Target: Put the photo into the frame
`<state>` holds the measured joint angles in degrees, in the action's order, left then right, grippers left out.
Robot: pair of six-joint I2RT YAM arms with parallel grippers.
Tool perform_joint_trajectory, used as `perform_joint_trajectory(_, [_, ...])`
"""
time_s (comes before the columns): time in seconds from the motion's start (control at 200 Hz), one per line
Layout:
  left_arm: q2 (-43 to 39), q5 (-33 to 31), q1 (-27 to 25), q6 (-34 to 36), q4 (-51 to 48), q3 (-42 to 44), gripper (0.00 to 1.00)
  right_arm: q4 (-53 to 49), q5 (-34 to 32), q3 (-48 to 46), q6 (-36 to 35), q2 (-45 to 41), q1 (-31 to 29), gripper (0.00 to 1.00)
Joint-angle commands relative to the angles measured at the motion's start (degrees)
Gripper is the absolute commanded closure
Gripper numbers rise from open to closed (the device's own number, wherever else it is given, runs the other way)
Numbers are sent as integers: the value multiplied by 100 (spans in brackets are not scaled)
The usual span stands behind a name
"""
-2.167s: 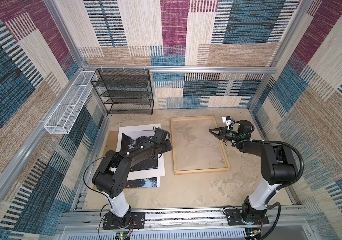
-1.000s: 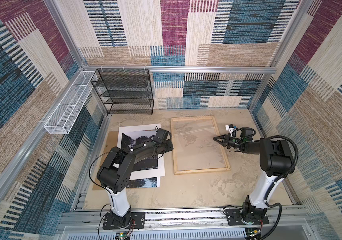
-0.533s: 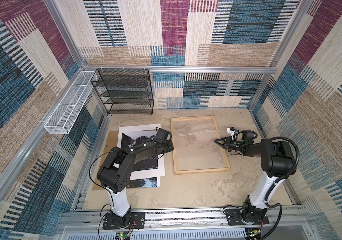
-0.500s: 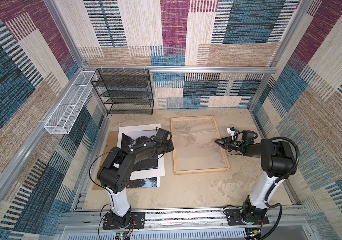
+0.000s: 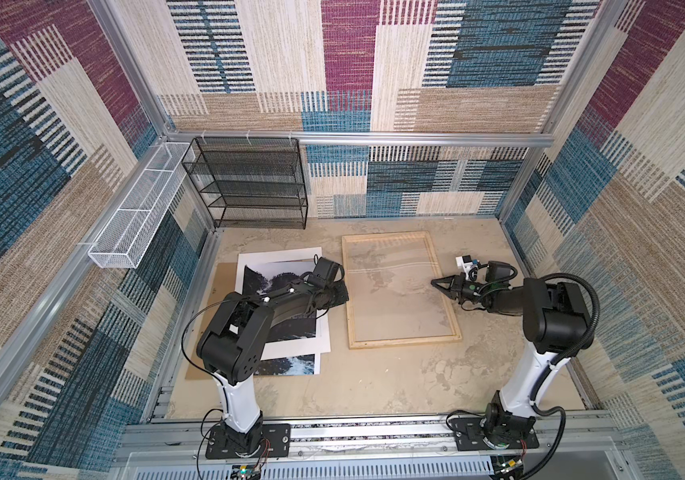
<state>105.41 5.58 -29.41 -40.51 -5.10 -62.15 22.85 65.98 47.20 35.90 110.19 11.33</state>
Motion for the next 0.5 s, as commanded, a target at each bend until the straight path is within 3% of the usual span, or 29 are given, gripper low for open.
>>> perform_joint_trajectory(0.0, [33, 100, -3, 91, 106, -76, 77, 325, 56, 26, 57, 44, 9, 100])
perform_joint_trajectory(0.496, [226, 311, -3, 195, 53, -258, 77, 237, 181, 251, 11, 178, 3, 100])
